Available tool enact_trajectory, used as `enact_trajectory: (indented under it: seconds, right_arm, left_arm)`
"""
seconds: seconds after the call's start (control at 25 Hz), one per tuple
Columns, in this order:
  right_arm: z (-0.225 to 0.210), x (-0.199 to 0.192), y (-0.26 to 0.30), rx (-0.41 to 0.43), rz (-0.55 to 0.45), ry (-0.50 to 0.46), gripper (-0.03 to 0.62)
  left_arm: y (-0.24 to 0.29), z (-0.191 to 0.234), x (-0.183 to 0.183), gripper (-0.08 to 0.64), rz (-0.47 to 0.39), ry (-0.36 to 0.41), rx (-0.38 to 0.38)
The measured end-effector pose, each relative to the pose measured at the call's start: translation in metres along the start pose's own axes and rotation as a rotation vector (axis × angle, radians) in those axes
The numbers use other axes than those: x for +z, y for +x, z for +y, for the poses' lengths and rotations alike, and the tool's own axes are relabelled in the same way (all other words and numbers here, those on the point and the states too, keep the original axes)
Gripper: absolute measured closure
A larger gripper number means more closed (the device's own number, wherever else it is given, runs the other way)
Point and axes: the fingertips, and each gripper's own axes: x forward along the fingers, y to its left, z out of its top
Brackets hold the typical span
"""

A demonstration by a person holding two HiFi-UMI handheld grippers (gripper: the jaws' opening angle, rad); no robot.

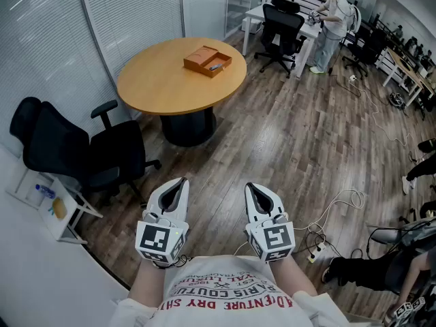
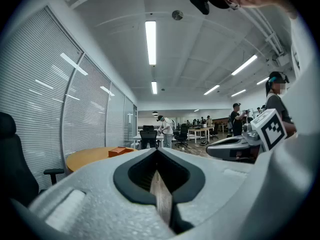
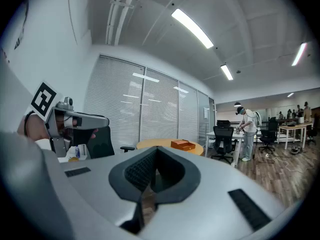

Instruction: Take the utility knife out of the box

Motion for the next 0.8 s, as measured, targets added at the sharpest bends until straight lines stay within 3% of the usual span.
enact_trajectory:
  seconds: [0.2, 0.48, 0.8]
  right_arm:
    - [-0.007, -0.003, 0.002, 0.001, 0.006, -0.005, 0.586]
    - [-0.028, -0.021, -0.005, 0.047, 0.056, 0.081, 0.584]
    - [-0.066, -0.037, -0.025, 0.083, 0.102, 0.056, 0.584]
  left_arm:
    - [0.008, -0.004, -0.004, 0.565, 0.009, -0.013, 0.003]
    - [0.019, -0.023, -0.006, 0.566, 0.013, -0.060, 0.025]
    - [0.048, -0.070, -0.017, 0.566, 0.037, -0.107, 0.032]
